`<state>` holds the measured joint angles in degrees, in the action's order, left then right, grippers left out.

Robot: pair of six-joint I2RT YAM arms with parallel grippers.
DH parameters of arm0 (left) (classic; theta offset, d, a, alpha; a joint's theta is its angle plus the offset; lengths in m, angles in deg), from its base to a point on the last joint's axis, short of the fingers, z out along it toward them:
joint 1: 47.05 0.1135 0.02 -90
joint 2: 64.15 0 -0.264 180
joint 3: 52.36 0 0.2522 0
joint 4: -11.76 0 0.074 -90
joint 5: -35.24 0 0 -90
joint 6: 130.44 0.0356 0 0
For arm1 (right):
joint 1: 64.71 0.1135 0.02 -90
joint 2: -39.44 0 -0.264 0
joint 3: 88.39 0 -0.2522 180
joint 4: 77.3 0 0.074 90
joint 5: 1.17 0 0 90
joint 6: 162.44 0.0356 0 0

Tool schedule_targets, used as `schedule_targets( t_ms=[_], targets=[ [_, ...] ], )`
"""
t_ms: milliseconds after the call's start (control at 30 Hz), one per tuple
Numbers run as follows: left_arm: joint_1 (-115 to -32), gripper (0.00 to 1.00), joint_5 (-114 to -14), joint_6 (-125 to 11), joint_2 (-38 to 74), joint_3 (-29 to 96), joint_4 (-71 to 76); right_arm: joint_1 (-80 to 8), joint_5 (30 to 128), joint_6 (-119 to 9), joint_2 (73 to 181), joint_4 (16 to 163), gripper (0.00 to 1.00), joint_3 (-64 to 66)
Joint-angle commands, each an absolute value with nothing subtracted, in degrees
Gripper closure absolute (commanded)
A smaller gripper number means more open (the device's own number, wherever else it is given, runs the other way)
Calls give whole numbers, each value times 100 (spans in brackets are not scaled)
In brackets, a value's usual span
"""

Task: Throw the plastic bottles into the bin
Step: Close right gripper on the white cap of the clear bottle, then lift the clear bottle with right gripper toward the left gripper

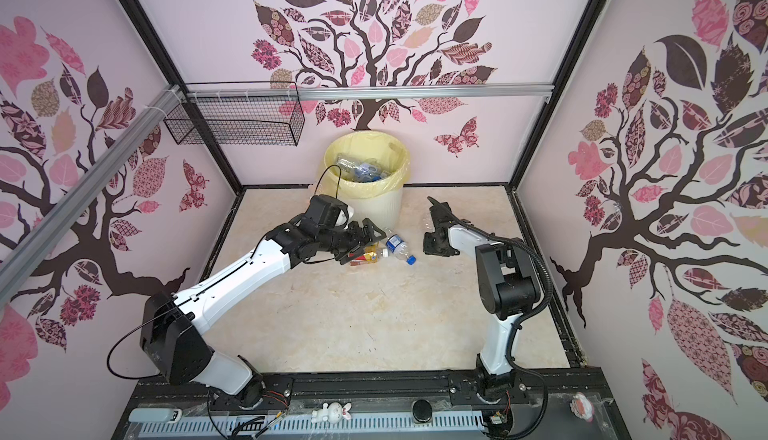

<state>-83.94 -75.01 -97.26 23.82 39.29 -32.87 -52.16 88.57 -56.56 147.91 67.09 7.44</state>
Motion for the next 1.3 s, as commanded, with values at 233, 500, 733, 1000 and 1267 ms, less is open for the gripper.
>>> schedule_targets(
  t_ms=[233,500,733,1000,1267],
  targets=[
    [-8370,3,-7304,-9711,2022,3805,-3186,-5232,8735,-5688,14925,6395,53,657],
    [-8371,3,-7187,-9761,1773,3577,-3140,-5232,8741,-5601,15044,6346,55,561],
    [-8372,3,-7146,-9796,1667,3484,-3125,-5223,8732,-5603,15167,6349,54,508],
    [-8375,3,-7146,-9791,1628,3462,-3153,-5216,8691,-5617,15248,6345,63,451],
    [-8331,3,-7033,-9851,1673,3602,-3144,-5142,8619,-5500,14539,6189,68,633]
  ],
)
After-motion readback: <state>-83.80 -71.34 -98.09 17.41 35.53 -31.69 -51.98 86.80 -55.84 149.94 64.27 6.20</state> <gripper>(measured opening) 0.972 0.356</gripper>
